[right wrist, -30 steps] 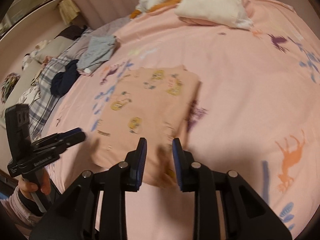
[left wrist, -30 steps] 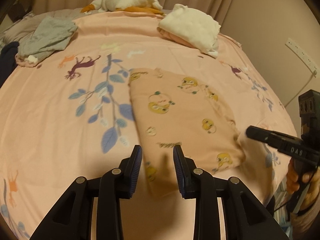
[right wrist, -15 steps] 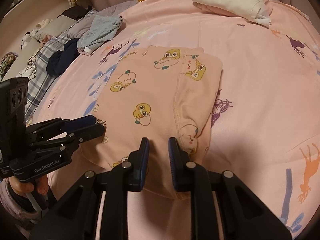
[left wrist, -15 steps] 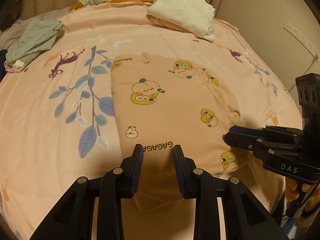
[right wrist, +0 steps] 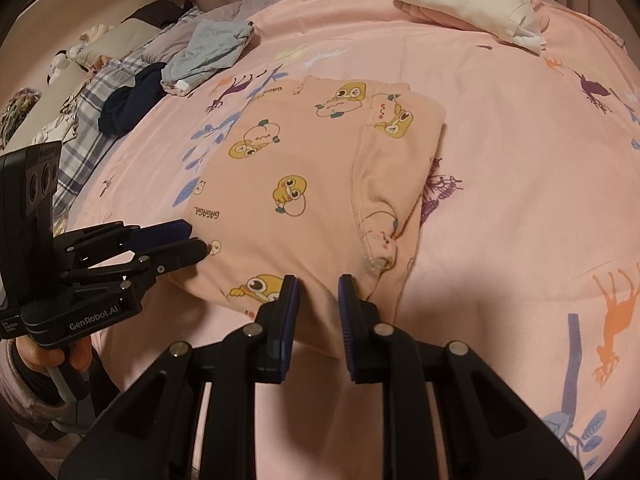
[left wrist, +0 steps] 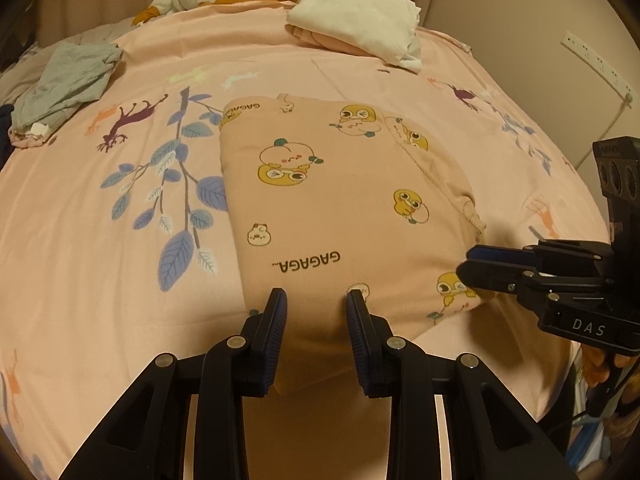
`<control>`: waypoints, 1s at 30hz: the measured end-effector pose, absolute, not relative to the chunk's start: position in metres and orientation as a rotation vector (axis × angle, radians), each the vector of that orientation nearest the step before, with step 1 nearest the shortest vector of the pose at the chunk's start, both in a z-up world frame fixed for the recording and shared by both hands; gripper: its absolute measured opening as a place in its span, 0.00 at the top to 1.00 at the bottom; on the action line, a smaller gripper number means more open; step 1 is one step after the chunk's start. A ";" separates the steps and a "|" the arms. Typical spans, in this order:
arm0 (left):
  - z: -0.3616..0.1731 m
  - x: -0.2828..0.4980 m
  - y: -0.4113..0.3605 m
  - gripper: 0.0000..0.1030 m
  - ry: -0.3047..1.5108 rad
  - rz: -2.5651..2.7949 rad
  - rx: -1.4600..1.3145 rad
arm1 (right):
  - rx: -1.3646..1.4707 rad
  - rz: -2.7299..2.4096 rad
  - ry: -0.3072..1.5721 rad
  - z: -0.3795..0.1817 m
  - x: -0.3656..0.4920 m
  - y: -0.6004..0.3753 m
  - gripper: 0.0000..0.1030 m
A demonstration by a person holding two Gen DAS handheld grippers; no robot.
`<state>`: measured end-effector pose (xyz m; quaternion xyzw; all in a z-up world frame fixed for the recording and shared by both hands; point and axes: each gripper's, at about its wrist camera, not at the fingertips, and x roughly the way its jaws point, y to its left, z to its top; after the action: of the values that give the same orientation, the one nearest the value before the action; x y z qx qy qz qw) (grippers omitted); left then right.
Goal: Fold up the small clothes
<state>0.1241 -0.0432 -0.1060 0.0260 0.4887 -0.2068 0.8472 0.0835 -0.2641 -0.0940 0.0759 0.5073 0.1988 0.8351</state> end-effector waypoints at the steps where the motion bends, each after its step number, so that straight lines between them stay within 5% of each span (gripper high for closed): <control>1: -0.106 0.124 -0.043 0.71 1.031 -0.437 0.055 | 0.155 0.423 1.073 -0.093 0.082 -0.264 0.81; 16: -0.105 0.113 -0.037 0.71 1.034 -0.428 0.050 | 0.152 0.413 1.089 -0.095 0.073 -0.264 0.81; 30: -0.081 0.096 -0.030 0.63 1.017 -0.381 0.019 | 0.151 0.404 1.070 -0.073 0.045 -0.261 0.69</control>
<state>0.0958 -0.0298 -0.0812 0.0092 0.4838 -0.1811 0.8562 0.0446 -0.2606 -0.0730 0.0713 0.5059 0.1909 0.8382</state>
